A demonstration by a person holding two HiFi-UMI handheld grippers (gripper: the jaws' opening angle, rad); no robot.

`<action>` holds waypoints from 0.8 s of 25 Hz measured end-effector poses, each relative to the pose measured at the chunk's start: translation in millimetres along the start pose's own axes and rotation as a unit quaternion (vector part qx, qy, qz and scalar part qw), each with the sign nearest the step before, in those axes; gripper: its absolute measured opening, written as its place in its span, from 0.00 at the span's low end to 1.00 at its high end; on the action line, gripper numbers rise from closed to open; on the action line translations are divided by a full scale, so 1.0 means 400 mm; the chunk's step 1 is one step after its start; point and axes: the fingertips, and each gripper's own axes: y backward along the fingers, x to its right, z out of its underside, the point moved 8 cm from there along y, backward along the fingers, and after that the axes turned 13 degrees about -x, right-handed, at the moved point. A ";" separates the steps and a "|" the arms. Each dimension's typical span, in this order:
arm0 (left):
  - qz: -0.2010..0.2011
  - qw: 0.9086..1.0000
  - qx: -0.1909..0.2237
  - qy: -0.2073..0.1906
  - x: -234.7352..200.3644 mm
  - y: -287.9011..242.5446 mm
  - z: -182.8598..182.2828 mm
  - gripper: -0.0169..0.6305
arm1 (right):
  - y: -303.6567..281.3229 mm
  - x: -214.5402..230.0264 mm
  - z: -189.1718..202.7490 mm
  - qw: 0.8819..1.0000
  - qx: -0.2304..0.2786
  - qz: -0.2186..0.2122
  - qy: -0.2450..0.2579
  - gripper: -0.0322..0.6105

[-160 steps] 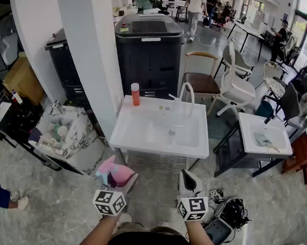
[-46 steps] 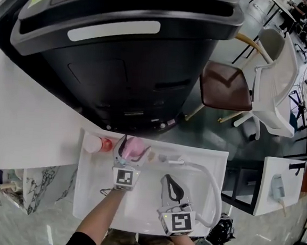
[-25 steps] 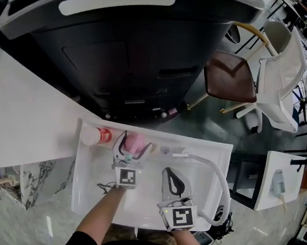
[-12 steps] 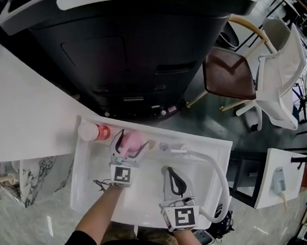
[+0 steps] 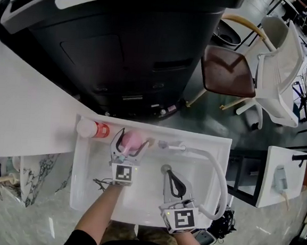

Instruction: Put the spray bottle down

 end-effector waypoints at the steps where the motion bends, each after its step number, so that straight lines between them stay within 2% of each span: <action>1: -0.002 1.000 0.002 0.002 -0.001 -0.004 -0.001 0.67 | 0.002 0.000 0.003 1.000 0.000 0.000 0.000 0.05; 6: 0.002 1.000 0.020 0.003 -0.007 -0.012 -0.007 0.67 | 0.008 0.004 0.020 1.000 -0.008 -0.002 0.000 0.05; 12: 0.005 1.000 0.016 0.009 -0.009 -0.010 0.004 0.67 | -0.003 0.001 0.025 1.000 -0.014 -0.012 0.006 0.05; 16: 0.008 0.999 0.027 0.014 -0.006 -0.009 0.005 0.67 | -0.012 -0.005 0.020 1.000 -0.012 -0.019 0.012 0.05; 20: 0.016 1.000 0.021 0.006 -0.003 -0.007 0.006 0.67 | -0.020 -0.005 0.022 1.000 -0.015 -0.020 0.009 0.05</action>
